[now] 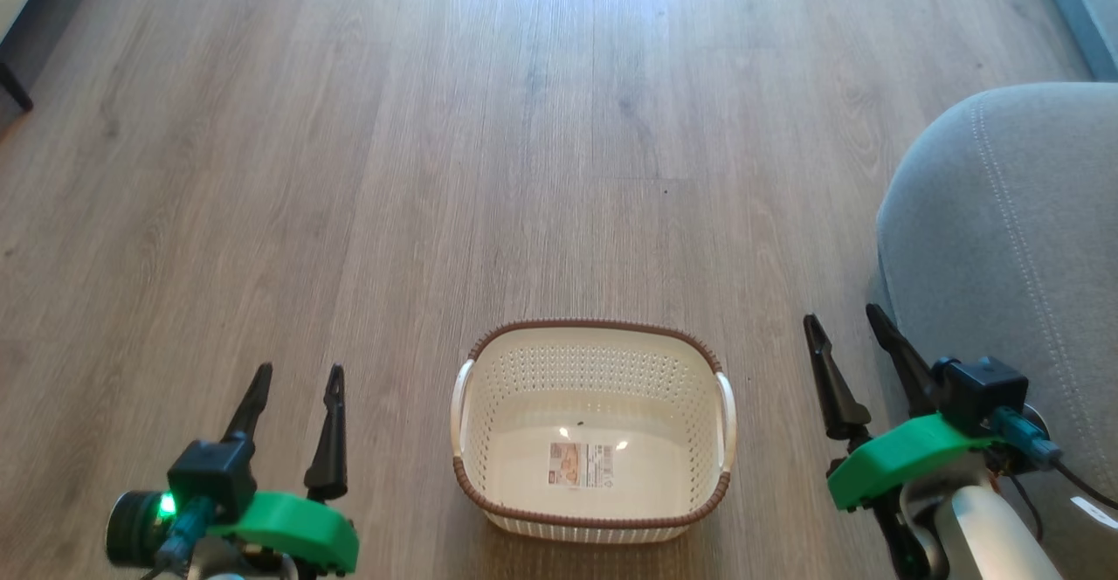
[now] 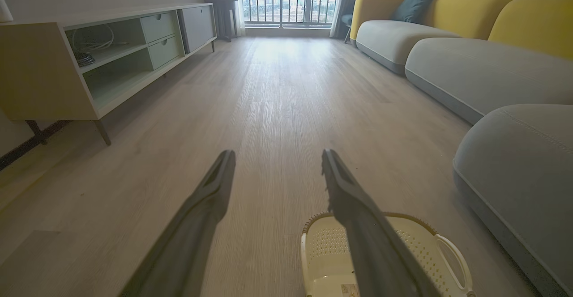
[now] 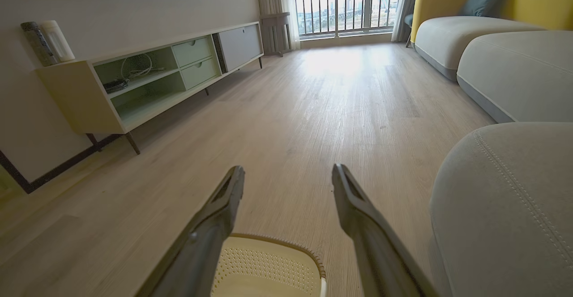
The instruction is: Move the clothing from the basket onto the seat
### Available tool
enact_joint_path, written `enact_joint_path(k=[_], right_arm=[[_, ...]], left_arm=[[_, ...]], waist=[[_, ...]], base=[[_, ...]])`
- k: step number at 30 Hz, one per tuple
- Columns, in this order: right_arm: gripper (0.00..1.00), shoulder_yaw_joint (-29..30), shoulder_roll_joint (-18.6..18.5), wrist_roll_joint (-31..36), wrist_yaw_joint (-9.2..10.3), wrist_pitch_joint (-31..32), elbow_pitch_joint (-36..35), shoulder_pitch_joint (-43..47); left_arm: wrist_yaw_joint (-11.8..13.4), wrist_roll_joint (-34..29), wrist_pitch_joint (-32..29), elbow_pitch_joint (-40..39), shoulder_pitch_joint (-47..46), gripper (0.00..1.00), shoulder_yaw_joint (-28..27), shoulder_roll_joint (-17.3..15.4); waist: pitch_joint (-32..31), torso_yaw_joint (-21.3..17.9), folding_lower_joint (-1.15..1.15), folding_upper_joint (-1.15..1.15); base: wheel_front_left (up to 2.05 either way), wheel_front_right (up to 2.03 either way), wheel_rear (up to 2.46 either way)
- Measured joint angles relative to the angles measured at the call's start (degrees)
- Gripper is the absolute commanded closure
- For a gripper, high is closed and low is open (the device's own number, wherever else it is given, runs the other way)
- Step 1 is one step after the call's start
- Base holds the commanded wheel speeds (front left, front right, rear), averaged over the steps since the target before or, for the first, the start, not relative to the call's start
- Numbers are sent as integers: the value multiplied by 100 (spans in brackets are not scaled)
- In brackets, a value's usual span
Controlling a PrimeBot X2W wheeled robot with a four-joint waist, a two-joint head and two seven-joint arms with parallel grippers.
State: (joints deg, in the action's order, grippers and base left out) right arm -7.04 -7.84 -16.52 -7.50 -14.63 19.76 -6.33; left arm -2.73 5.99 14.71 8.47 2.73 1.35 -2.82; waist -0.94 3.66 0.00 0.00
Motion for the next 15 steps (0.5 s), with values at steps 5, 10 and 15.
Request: enact_joint_path(k=[5,10,15], right_arm=[[0,74,73,68,0,0,-54,35],[0,98,97,110,0,0,-70,161],[0,126,97,140,0,0,-76,168]], left_arm=[[142,15,0,44,18,0,-74,0],[198,14,0,90,115,0,-78,0],[223,14,0,91,115,0,-74,1]], waist=[[-44,-40,0,0],[-50,-59,0,0],[-29,-71,0,0]], base=[[0,0,0],[0,0,0],[0,0,0]])
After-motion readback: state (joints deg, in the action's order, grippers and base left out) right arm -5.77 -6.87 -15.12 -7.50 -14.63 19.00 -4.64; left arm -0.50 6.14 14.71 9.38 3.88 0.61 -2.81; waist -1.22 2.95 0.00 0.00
